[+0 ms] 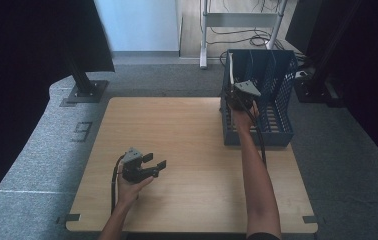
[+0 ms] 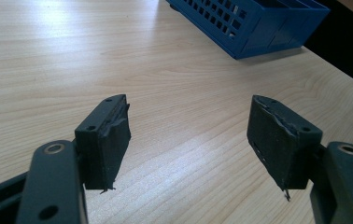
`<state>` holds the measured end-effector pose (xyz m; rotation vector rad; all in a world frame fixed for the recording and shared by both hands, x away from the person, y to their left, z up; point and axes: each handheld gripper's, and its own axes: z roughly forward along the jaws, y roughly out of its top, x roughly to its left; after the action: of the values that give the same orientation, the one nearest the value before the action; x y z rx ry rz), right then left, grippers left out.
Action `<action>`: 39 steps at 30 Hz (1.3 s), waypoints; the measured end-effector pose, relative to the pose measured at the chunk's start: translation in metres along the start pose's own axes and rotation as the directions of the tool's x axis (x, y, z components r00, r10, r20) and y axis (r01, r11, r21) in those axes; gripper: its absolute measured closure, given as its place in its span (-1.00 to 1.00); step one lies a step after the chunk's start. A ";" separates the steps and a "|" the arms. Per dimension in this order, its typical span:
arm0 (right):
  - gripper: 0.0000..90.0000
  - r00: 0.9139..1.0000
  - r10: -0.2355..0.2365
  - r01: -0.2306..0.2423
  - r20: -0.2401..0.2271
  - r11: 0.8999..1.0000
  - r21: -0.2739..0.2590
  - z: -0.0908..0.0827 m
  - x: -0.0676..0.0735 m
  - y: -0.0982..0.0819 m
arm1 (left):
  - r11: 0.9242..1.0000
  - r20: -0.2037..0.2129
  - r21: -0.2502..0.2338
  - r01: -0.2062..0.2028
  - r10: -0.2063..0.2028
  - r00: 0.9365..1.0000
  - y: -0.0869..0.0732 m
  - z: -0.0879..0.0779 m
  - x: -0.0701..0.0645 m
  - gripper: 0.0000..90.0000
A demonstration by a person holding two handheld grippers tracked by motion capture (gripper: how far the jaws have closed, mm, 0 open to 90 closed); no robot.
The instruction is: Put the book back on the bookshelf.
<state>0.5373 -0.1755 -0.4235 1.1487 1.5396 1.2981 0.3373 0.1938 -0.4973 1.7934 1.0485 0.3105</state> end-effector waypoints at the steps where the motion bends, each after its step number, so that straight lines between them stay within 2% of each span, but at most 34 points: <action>1: 0.37 1.000 0.000 0.000 0.000 1.000 0.000 0.000 0.000 0.000 | 1.000 0.000 0.000 0.000 0.000 1.000 0.000 0.000 0.000 -0.34; 13: 0.16 0.999 0.010 -0.009 -0.048 1.000 0.007 -0.009 -0.004 -0.002 | 1.000 0.003 0.017 -0.006 0.006 1.000 -0.001 0.003 -0.003 -0.34; 25: 0.00 0.998 0.018 -0.016 -0.058 0.999 0.030 -0.013 -0.006 -0.002 | 1.000 0.007 0.021 -0.006 0.005 1.000 -0.001 0.005 -0.004 -0.34; 30: -0.03 0.998 0.025 -0.023 -0.059 0.999 0.034 -0.015 -0.007 -0.002 | 1.000 0.007 0.020 -0.005 0.005 1.000 -0.001 0.005 -0.005 -0.34; 33: -0.03 0.998 0.024 -0.024 -0.064 1.000 0.012 -0.022 -0.007 -0.001 | 1.000 0.006 0.021 -0.005 0.005 1.000 -0.002 0.004 -0.005 -0.34; 39: -0.02 0.996 0.036 -0.035 -0.079 0.999 0.014 -0.030 -0.006 -0.002 | 1.000 0.006 0.021 -0.006 0.006 1.000 -0.002 0.004 -0.005 -0.34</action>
<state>0.5099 -0.1893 -0.4207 1.1492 1.5929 1.3741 0.3354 0.1878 -0.4993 1.8153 1.0457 0.2987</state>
